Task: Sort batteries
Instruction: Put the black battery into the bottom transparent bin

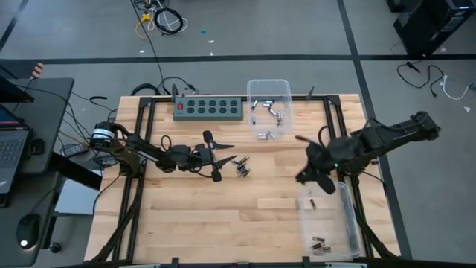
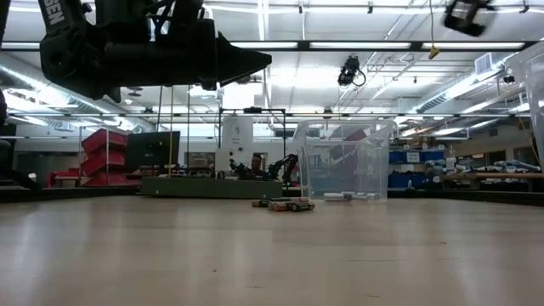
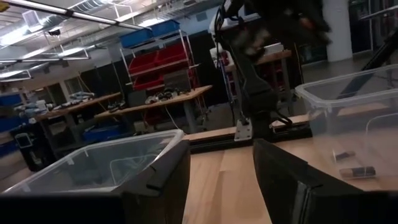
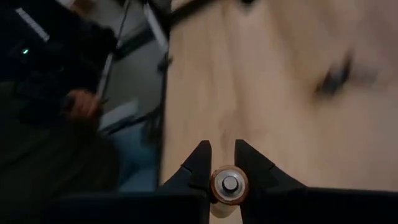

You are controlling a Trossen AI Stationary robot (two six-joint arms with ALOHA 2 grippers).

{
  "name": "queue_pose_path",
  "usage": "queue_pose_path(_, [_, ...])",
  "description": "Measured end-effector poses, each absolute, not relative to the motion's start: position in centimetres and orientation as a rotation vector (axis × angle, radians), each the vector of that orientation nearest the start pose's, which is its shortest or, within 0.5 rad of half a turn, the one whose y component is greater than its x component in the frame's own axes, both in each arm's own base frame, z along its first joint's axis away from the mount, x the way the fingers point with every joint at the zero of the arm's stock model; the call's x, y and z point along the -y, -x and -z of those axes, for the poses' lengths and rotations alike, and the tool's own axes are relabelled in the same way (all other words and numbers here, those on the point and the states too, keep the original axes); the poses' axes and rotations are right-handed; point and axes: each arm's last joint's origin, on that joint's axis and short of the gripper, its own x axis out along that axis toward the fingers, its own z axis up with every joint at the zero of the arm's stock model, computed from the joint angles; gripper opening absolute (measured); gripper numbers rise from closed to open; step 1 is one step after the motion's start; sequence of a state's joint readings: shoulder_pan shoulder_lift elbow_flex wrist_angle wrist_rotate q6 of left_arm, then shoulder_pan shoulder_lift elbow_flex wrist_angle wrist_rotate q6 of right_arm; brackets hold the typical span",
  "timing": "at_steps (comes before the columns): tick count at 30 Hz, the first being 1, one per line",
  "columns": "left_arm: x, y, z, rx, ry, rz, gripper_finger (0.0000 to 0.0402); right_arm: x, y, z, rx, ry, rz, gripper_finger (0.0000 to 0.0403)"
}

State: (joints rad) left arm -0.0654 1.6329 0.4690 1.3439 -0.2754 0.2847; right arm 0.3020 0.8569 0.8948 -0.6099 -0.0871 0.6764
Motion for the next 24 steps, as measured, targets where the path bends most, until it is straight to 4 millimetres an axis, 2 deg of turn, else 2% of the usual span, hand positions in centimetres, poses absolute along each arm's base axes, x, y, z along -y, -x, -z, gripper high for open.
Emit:
queue_pose_path(8, [1.0,-28.2,-18.3,0.150,-0.250,-0.243,0.0173,-8.4,-13.8,-29.7,-1.160,-0.950,-0.072,0.0039])
queue_pose_path(13, [1.0,-28.2,-18.3,0.149,-0.250,-0.243,0.0173,-9.9,-12.7,-28.7,-1.383,-1.070,0.061,0.0039])
queue_pose_path(17, [1.0,-28.2,-18.3,0.148,-0.250,-0.244,0.0173,-10.8,-12.5,-28.1,-1.469,-1.089,0.117,0.0042])
queue_pose_path(24, [1.0,-28.2,-18.3,0.147,-0.249,-0.248,0.0173,-11.3,-12.9,-27.9,-1.478,-1.100,0.128,0.0065])
